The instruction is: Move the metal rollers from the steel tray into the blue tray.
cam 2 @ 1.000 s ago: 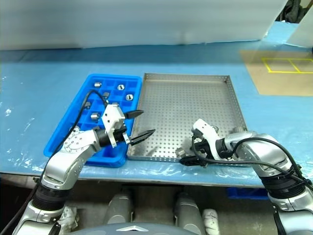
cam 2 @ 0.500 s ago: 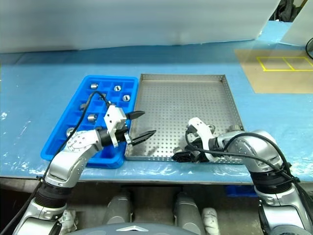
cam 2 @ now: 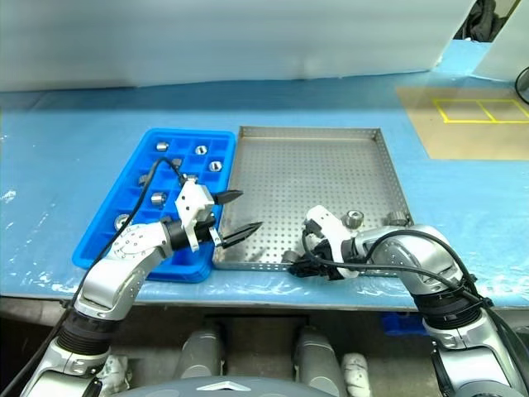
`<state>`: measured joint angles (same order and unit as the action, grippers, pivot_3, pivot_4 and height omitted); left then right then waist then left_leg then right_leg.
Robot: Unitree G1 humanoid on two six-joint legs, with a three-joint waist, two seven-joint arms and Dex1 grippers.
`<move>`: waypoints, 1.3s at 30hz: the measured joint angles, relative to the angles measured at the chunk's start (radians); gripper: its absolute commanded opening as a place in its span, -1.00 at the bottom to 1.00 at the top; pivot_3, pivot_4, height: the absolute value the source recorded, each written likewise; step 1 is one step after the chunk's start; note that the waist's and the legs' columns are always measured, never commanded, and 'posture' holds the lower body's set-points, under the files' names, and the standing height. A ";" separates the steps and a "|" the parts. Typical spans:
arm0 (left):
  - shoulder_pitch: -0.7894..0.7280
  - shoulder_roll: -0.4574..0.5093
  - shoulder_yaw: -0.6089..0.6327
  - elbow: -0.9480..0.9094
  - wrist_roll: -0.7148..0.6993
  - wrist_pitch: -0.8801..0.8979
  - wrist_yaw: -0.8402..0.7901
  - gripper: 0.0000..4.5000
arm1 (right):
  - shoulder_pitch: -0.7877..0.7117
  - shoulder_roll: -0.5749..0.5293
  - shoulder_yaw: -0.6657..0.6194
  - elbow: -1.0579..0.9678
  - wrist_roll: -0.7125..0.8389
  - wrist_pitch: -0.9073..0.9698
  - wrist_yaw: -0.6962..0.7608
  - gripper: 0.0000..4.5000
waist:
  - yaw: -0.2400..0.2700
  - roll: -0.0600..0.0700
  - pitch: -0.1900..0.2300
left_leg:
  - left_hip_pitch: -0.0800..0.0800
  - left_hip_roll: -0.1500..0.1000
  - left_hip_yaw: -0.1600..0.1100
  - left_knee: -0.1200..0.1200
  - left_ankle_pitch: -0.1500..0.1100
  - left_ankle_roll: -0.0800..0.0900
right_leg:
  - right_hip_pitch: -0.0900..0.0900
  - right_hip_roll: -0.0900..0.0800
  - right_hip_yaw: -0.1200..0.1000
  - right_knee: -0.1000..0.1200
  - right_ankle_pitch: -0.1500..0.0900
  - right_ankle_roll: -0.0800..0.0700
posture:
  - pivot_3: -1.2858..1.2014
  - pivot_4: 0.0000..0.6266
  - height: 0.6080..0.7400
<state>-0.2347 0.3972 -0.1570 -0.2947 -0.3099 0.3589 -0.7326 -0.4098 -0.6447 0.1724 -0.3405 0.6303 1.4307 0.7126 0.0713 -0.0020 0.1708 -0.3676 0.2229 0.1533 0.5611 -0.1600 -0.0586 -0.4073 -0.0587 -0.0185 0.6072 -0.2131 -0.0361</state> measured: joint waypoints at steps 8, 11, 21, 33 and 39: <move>0.001 0.009 -0.003 -0.012 0.001 0.012 0.007 1.00 | -0.009 0.047 -0.062 0.023 0.040 0.040 -0.014 -0.71 | 0.028 0.001 0.000 | -0.003 0.000 -0.001 -0.002 0.001 -0.002 | 0.000 0.000 -0.001 -0.001 0.001 -0.003 | 0.00 -0.52 1.00; 0.001 0.008 -0.004 -0.013 0.002 0.015 0.009 1.00 | -0.016 0.041 -0.071 0.026 0.050 0.037 -0.008 -0.71 | 0.029 0.001 0.000 | -0.004 0.000 -0.001 -0.002 0.001 -0.002 | -0.001 0.000 -0.001 -0.001 0.002 -0.005 | 0.00 -0.52 1.00; -0.006 0.008 -0.009 -0.014 0.003 0.025 0.018 1.00 | -0.034 0.008 -0.116 0.045 0.121 0.026 0.047 0.42 | 0.018 0.002 0.000 | -0.004 0.000 0.000 -0.003 0.001 -0.002 | -0.002 0.000 -0.001 -0.001 0.002 -0.005 | 0.01 -0.52 1.00; -0.011 0.011 0.033 -0.018 0.003 0.043 0.079 1.00 | -0.123 0.181 -0.102 0.088 0.031 -0.135 -0.105 0.42 | 0.022 0.002 0.000 | -0.006 0.000 0.000 -0.003 0.001 -0.002 | -0.004 0.000 -0.001 -0.001 0.002 -0.005 | 0.02 -0.52 1.00; 0.009 0.040 0.083 -0.051 -0.001 0.080 0.113 1.00 | -0.124 0.233 0.022 0.138 -0.087 -0.292 -0.129 0.42 | 0.018 0.002 0.000 | -0.012 0.000 0.000 -0.004 0.002 -0.004 | -0.012 0.000 -0.001 0.000 0.002 -0.006 | 0.04 -0.52 1.00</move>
<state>-0.2257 0.4368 -0.0744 -0.3457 -0.3104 0.4390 -0.6191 -0.5334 -0.4117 0.1940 -0.2025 0.5434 1.1384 0.5836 0.0897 0.0004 0.1710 -0.3797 0.2226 0.1533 0.5566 -0.1576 -0.0626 -0.4194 -0.0585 -0.0193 0.6074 -0.2113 -0.0417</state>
